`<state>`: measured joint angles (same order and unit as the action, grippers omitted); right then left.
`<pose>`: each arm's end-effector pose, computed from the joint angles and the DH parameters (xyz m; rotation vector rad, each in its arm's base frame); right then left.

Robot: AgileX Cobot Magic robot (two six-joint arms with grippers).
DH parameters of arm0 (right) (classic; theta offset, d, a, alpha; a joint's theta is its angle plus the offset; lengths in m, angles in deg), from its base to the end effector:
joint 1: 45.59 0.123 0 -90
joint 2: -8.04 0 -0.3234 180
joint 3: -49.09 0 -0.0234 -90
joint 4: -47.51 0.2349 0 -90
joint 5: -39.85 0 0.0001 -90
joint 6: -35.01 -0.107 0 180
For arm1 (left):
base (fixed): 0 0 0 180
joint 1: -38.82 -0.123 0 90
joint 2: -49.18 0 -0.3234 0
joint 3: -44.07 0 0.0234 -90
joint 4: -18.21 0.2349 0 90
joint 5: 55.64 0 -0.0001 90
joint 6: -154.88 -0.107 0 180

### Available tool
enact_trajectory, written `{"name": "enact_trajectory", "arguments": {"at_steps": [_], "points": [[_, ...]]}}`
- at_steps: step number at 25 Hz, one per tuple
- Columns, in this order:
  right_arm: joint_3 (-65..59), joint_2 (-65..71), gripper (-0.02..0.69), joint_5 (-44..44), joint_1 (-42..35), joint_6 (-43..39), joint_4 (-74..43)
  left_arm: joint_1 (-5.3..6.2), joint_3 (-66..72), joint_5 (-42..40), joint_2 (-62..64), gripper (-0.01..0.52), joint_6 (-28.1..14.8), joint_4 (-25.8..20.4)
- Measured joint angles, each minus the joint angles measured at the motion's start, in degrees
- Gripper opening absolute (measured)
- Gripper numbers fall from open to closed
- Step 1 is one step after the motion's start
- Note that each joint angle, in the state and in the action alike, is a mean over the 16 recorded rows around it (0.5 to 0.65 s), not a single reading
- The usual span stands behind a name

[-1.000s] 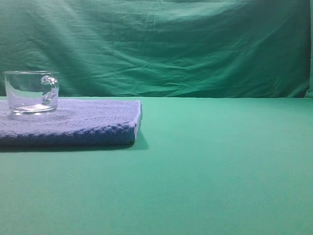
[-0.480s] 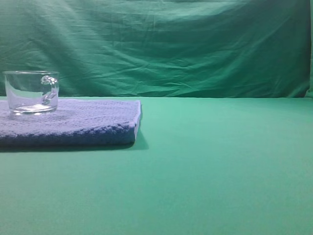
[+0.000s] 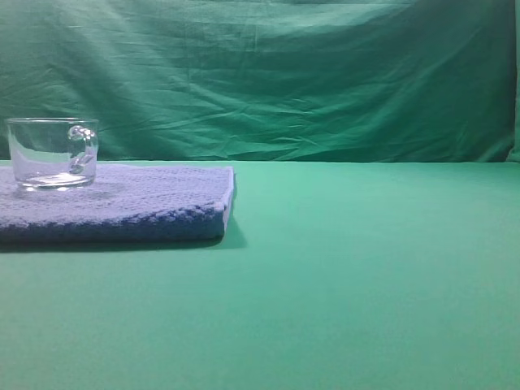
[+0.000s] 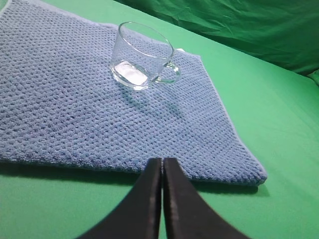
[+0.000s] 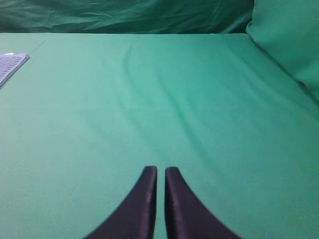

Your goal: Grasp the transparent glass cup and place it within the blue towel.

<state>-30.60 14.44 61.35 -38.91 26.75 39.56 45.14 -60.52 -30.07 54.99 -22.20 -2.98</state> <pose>0.0139 -0.0039 0.1664 -0.0603 1.8734 0.0430 0.0069 -0.0176 0.1868 -0.1463 1.8564 -0.4910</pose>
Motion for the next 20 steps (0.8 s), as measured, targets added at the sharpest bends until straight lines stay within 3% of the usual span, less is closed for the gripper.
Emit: {"name": "enact_trajectory", "arguments": {"at_steps": [20], "points": [[0.0, 0.0, 0.049, 0.1, 0.0, 0.0, 0.0, 0.00, 0.0, 0.0, 0.0, 0.000, 0.0, 0.0]]}}
